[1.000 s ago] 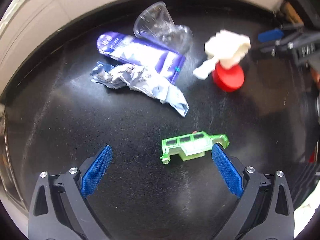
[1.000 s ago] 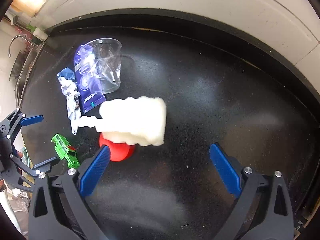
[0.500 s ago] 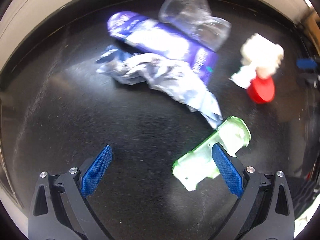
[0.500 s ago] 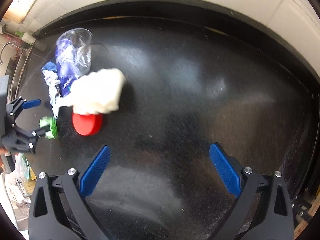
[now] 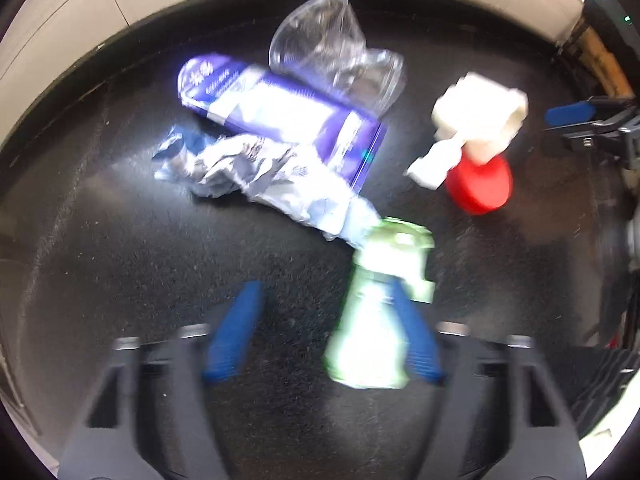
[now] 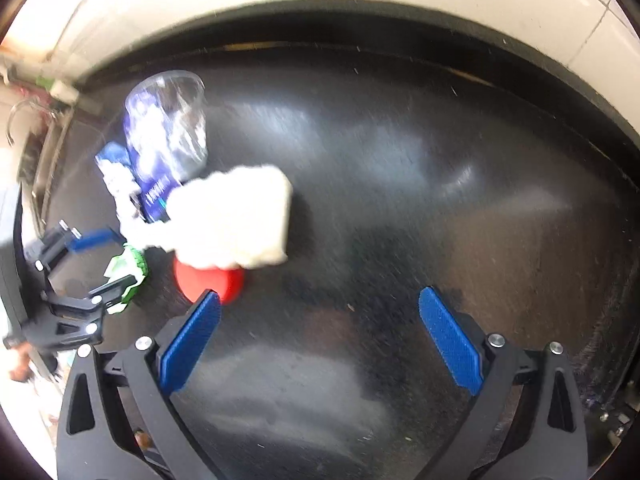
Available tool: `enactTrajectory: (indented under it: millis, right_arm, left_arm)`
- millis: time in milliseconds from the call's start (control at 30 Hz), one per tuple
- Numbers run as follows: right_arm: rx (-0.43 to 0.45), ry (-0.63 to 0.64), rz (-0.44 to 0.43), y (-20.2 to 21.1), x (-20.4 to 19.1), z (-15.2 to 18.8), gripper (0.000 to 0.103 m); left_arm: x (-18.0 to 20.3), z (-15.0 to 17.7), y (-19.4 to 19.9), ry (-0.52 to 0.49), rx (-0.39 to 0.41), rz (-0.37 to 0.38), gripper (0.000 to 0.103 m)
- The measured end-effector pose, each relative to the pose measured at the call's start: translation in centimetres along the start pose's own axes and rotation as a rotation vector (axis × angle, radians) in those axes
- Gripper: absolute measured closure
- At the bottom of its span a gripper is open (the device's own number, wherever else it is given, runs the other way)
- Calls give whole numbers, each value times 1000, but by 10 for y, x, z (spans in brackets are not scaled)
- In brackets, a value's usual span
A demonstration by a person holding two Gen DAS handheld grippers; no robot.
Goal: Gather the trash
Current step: 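Grasp the white spray bottle with the right gripper while the left grasps the green tray, then carry the spray bottle and green tray over the bin and release both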
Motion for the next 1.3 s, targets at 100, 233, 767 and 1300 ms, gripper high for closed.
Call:
enactTrajectory:
  millis: [100, 233, 767, 1300]
  right_arm:
    - [39, -83, -62, 0, -1, -14, 7]
    - [83, -178, -155, -3, -3, -30, 7]
    - [159, -254, -362, -7, -29, -39, 74]
    - [40, 206, -339, -5, -208, -17, 74]
  left_arm:
    - [-6, 0, 3, 42, -3, 38, 78]
    - [-10, 3, 3, 90, -4, 20, 79]
    - [-82, 52, 36, 245, -4, -1, 96]
    - [-156, 176, 123, 562, 79, -138, 96]
Point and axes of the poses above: each gripper's, at about its wrist camera, not at the fingertips, and y roughly against the way its jaws point, x to its right, z to its underside, the point moved 3 cm from there along -y, roughly the way its jaws point, and after that the axes turned 14 degrees about -z, right-handed, at the moved point
